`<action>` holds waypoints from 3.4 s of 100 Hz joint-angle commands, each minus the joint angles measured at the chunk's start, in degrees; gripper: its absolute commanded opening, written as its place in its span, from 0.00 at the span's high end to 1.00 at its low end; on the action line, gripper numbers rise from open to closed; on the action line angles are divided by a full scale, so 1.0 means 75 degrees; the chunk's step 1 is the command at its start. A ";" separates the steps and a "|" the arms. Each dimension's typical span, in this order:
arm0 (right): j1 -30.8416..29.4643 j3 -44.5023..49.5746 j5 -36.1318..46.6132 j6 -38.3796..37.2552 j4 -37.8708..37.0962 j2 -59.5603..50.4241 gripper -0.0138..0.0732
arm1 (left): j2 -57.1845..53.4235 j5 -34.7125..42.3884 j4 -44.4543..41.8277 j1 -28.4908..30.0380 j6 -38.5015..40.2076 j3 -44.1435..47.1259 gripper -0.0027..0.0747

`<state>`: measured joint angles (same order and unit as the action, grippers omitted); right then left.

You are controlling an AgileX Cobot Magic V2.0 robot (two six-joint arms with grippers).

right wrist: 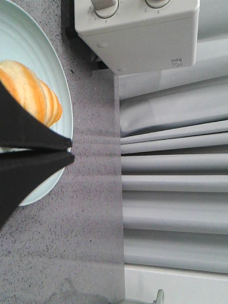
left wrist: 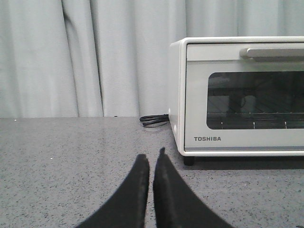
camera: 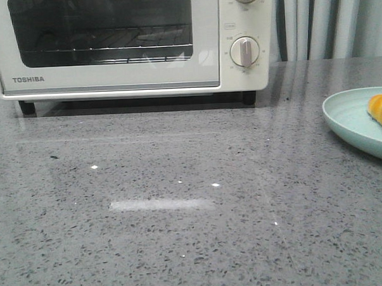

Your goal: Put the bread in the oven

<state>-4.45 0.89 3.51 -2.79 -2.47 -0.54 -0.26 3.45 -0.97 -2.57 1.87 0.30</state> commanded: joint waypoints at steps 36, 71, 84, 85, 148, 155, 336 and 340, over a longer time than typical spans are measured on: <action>-0.0033 0.0075 0.0582 0.0032 -0.0025 -0.0177 0.89 | -0.0231 0.0627 0.0032 0.0007 0.0051 0.0181 0.99; -0.0033 0.0061 0.0819 0.0032 -0.0013 -0.0177 0.89 | -0.0231 0.0633 0.0255 0.0007 0.0051 0.0181 0.99; -0.0033 0.0061 0.1018 0.0032 -0.0013 -0.0177 0.89 | -0.0231 0.0633 0.0302 0.0007 0.0051 0.0181 0.99; -0.0033 0.0061 0.1033 0.0032 -0.0013 -0.0177 0.89 | -0.0231 0.0633 0.0302 0.0007 0.0051 0.0181 0.99; -0.0033 0.0061 0.3105 -0.0848 0.0035 -0.0177 0.89 | -0.0231 0.2095 0.2531 0.0007 0.0051 -0.0352 0.99; -0.0033 0.0061 0.3520 -0.0848 0.0035 -0.0177 0.89 | -0.0231 0.2100 0.2531 0.0007 0.0051 -0.0517 0.99; 0.2951 -0.5878 -0.4544 0.0567 0.1818 0.2580 0.39 | 0.3734 -0.5077 0.2842 -0.2933 -0.0512 -0.6642 0.61; 0.3034 -0.6053 -0.4563 0.0778 0.1897 0.2786 0.43 | 0.3842 -0.5064 0.2842 -0.2933 -0.0645 -0.6723 0.63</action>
<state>17.22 -40.38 -33.79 -0.63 10.49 16.30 26.32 -38.50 18.66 -24.10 -1.78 -47.32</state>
